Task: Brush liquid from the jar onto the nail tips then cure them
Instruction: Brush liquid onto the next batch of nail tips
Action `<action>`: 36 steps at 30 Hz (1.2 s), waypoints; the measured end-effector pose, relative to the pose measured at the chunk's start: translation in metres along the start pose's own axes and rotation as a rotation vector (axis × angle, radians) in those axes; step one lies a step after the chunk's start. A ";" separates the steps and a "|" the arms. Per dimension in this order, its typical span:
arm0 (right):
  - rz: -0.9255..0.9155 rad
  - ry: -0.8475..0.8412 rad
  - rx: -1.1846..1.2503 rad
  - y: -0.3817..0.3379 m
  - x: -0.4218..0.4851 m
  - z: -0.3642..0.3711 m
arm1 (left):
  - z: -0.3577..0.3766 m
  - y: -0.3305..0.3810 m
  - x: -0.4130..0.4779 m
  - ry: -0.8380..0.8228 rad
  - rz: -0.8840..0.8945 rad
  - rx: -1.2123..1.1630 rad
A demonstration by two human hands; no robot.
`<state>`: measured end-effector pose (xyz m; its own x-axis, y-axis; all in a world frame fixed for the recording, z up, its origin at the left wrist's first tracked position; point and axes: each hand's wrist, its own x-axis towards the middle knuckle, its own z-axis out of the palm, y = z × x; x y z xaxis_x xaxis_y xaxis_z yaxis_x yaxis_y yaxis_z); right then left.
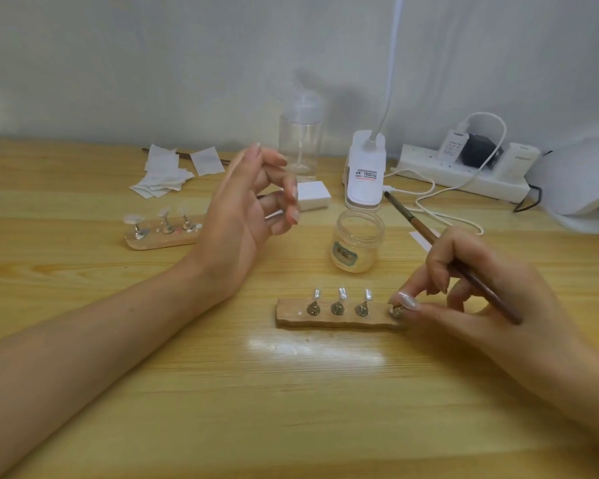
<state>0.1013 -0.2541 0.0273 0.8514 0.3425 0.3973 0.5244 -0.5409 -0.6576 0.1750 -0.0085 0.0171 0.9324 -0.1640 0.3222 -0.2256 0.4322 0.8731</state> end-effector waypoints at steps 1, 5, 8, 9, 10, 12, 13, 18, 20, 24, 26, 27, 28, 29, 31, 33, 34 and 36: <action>0.005 0.005 -0.001 0.001 0.000 0.000 | -0.001 0.000 0.000 -0.001 0.005 0.004; 0.035 -0.005 0.036 0.005 0.001 0.003 | -0.006 0.000 0.003 -0.053 -0.009 0.089; 0.039 -0.005 0.071 0.006 0.000 0.003 | -0.011 0.004 0.009 -0.255 -0.071 0.211; 0.035 -0.012 0.065 0.007 -0.001 0.002 | -0.013 0.006 0.010 -0.344 -0.101 0.257; 0.028 -0.029 0.034 0.008 -0.002 0.002 | -0.016 0.008 0.009 -0.431 -0.131 0.313; 0.019 -0.081 -0.065 0.010 -0.004 0.000 | -0.020 0.009 0.008 -0.585 -0.187 0.423; 0.019 -0.098 -0.097 0.010 -0.005 0.000 | -0.021 0.009 0.007 -0.643 -0.222 0.465; -0.016 -0.058 -0.147 0.011 -0.008 0.001 | -0.018 0.014 0.001 -0.802 -0.289 0.655; -0.034 -0.048 -0.145 0.010 -0.008 0.002 | -0.016 0.015 -0.001 -0.827 -0.283 0.698; -0.035 -0.034 -0.155 0.010 -0.007 0.002 | -0.011 0.016 -0.004 -0.805 -0.296 0.728; -0.032 -0.031 -0.154 0.010 -0.007 0.002 | -0.008 0.017 -0.005 -0.772 -0.295 0.727; -0.030 -0.032 -0.151 0.010 -0.007 0.002 | -0.007 0.017 -0.004 -0.752 -0.288 0.727; -0.028 -0.033 -0.150 0.009 -0.007 0.002 | -0.006 0.017 -0.004 -0.731 -0.277 0.723; -0.029 -0.031 -0.149 0.010 -0.007 0.002 | -0.006 0.017 -0.005 -0.712 -0.262 0.722; -0.031 -0.028 -0.145 0.009 -0.007 0.001 | -0.005 0.018 -0.005 -0.689 -0.225 0.752; -0.031 -0.031 -0.136 0.009 -0.006 0.001 | -0.004 0.018 -0.006 -0.692 -0.192 0.782; -0.033 -0.032 -0.139 0.009 -0.006 0.001 | -0.003 0.018 -0.006 -0.696 -0.175 0.793; -0.036 -0.035 -0.145 0.010 -0.006 0.001 | -0.002 0.020 -0.008 -0.708 -0.128 0.837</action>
<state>0.1011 -0.2604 0.0174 0.8324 0.3887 0.3949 0.5528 -0.6324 -0.5427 0.1640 0.0035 0.0311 0.6503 -0.7509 0.1152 -0.5081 -0.3172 0.8007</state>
